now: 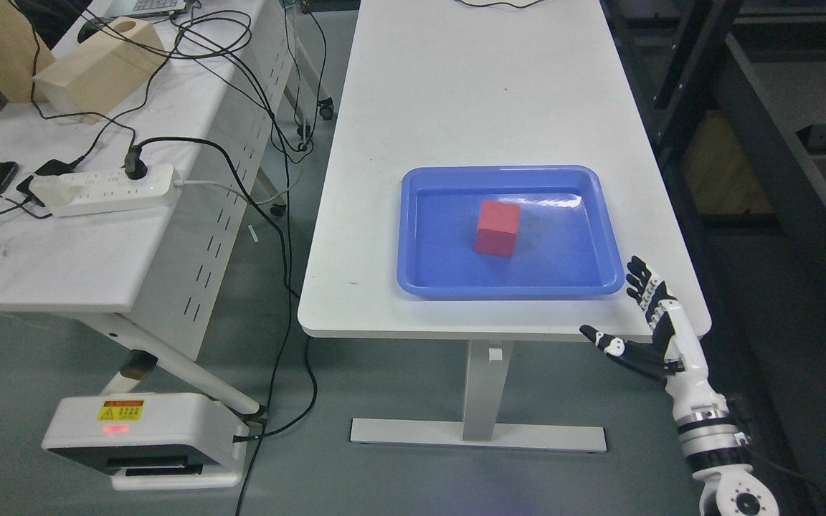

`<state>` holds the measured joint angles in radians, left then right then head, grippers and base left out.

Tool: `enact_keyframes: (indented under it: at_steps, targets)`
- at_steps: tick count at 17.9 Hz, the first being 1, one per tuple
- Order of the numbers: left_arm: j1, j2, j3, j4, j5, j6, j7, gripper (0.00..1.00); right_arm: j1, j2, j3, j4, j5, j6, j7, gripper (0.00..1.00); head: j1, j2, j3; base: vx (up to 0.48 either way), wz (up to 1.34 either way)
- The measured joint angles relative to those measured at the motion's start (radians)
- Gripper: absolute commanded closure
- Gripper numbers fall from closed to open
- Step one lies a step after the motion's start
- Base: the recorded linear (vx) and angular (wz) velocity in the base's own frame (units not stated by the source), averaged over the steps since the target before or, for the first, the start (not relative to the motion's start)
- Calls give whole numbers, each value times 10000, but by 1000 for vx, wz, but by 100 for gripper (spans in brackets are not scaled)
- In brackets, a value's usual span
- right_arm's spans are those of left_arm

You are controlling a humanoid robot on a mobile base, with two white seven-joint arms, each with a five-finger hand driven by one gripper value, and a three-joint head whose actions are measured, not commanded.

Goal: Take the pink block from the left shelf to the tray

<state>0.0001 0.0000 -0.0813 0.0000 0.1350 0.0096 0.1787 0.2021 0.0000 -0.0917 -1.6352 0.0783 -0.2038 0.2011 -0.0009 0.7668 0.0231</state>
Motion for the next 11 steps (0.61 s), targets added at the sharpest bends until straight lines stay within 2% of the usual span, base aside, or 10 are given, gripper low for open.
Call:
enact_keyframes:
  at_steps: [11]
  targets:
    - [-1, 0, 0, 0, 0, 0, 0, 0, 84, 0, -92, 0, -27, -83, 129, 0, 0, 0, 0, -50, 99]
